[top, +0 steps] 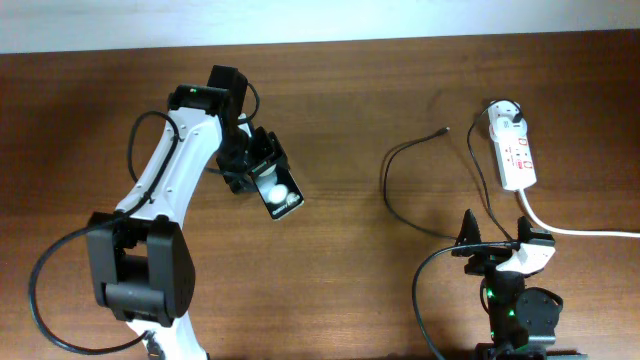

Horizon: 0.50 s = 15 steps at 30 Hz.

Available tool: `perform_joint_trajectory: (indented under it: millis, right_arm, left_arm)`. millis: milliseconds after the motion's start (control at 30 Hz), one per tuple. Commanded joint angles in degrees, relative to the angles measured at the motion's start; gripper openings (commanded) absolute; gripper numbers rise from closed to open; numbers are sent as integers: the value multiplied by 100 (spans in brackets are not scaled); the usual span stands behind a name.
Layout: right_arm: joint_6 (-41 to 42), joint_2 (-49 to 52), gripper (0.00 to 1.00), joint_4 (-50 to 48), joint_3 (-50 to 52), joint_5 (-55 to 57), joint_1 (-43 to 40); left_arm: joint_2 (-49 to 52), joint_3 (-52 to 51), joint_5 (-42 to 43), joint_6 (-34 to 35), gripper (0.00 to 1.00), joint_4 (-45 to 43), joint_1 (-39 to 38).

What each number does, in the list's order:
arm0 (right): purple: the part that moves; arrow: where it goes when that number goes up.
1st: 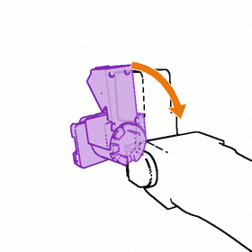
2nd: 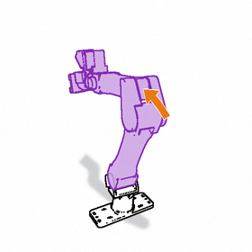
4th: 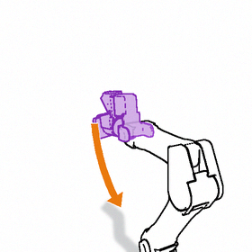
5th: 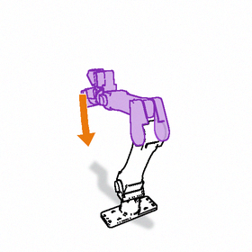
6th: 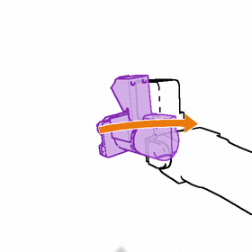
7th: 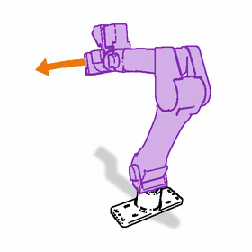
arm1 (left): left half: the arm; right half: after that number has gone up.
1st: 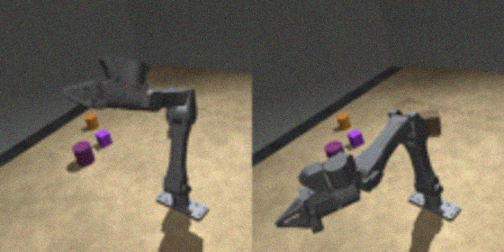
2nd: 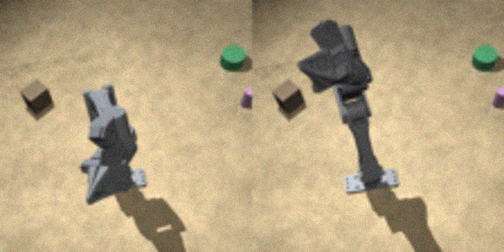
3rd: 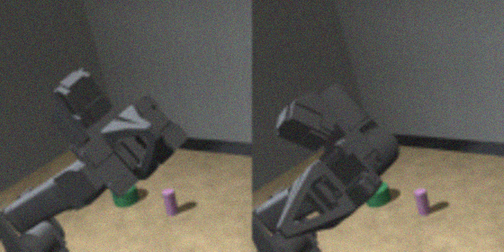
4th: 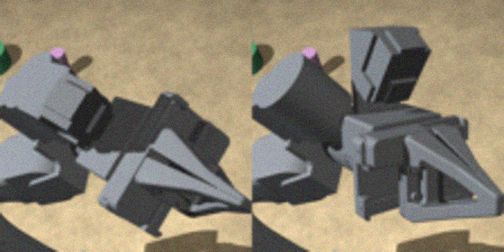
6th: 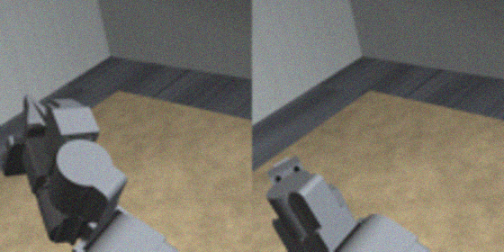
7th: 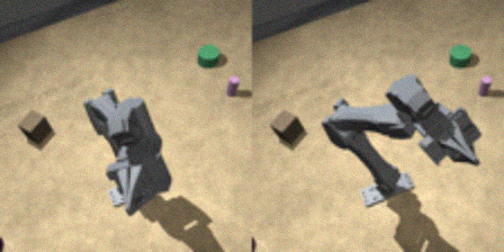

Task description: Plug charger to phone and switch on socket

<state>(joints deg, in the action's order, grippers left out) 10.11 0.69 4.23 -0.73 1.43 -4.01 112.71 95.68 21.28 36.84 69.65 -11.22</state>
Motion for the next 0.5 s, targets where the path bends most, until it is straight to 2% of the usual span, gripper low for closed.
perform_joint_trajectory:
  millis: [0,33,67,100,333,400,467]
  right_arm:
    - [-13,-33,99,-195,39,227,24]
    - [236,-33,99,-240,39,-170,24]
    - [1738,-33,99,-201,39,-1412,24]
    - [2564,-22,99,-127,39,-2264,24]
    - [2833,-17,99,-153,39,-6277,24]
    - [3923,-17,99,-149,39,-6424,24]
    - [4100,-17,99,-149,39,-6177,24]
  left_arm:
    - [-249,111,289,-114,59,70,26]
    - [-249,111,387,-116,59,103,26]
    - [-249,111,538,-116,60,122,26]
    - [-249,111,833,-125,60,153,26]
    - [-249,111,2859,-702,61,763,26]
    - [-249,111,3180,-702,62,763,26]
    - [-249,111,3239,-702,62,782,26]
